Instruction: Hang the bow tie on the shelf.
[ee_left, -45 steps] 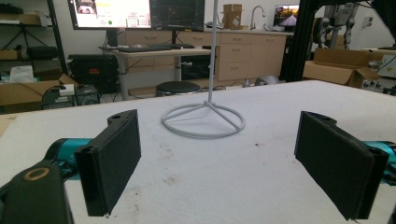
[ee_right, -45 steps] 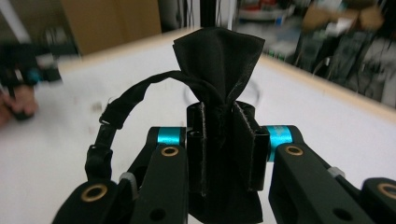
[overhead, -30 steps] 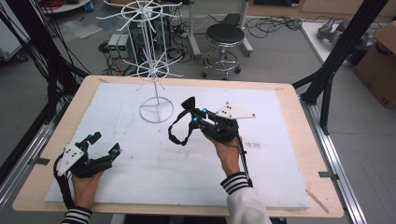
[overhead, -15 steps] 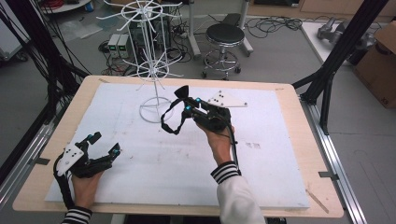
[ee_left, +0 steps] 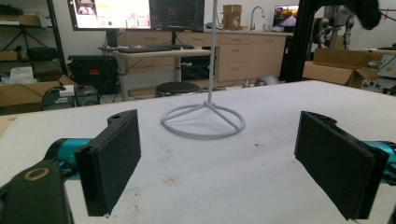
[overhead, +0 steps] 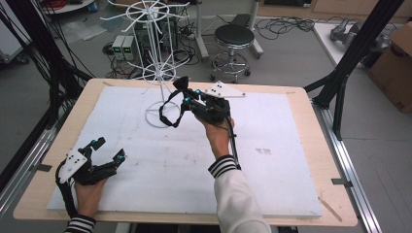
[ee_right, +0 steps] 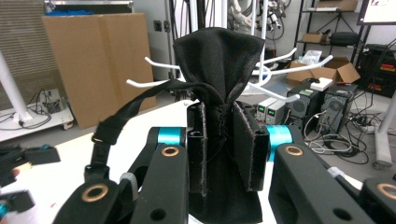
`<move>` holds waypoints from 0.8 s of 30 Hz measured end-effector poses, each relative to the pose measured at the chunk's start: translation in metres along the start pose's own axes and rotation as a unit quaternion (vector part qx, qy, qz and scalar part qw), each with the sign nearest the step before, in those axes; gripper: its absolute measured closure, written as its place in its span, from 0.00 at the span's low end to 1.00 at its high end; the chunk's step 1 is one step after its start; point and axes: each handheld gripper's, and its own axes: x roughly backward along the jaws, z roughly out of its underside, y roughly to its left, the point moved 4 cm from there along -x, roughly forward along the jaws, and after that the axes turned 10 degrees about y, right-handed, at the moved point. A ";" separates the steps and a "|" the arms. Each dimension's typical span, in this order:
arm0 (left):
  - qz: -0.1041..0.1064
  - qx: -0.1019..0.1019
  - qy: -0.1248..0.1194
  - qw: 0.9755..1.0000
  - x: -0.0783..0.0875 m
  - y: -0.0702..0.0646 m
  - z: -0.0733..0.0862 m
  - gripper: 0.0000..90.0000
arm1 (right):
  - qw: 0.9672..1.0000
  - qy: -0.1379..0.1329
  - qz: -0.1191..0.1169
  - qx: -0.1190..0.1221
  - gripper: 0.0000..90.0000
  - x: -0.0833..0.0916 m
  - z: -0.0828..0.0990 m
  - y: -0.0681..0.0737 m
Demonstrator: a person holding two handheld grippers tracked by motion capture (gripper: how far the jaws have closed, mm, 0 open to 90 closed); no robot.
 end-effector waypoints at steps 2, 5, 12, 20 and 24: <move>0.000 0.002 -0.001 1.000 0.000 0.000 0.000 0.17 | 1.000 0.000 0.000 0.000 0.84 -0.005 -0.002 -0.001; 0.000 0.000 0.000 1.000 0.000 0.000 0.000 0.17 | 1.000 0.004 -0.001 0.002 0.84 -0.010 -0.004 -0.001; 0.001 0.002 -0.001 1.000 0.000 0.000 0.000 0.17 | 1.000 0.006 0.007 -0.008 0.84 -0.021 -0.001 -0.007; 0.000 0.002 -0.002 1.000 0.000 0.000 0.000 0.17 | 1.000 0.006 0.009 -0.023 0.84 -0.034 0.004 -0.011; 0.001 0.002 -0.002 1.000 0.000 0.000 0.000 0.17 | 1.000 0.009 0.007 -0.026 0.84 -0.039 0.003 -0.011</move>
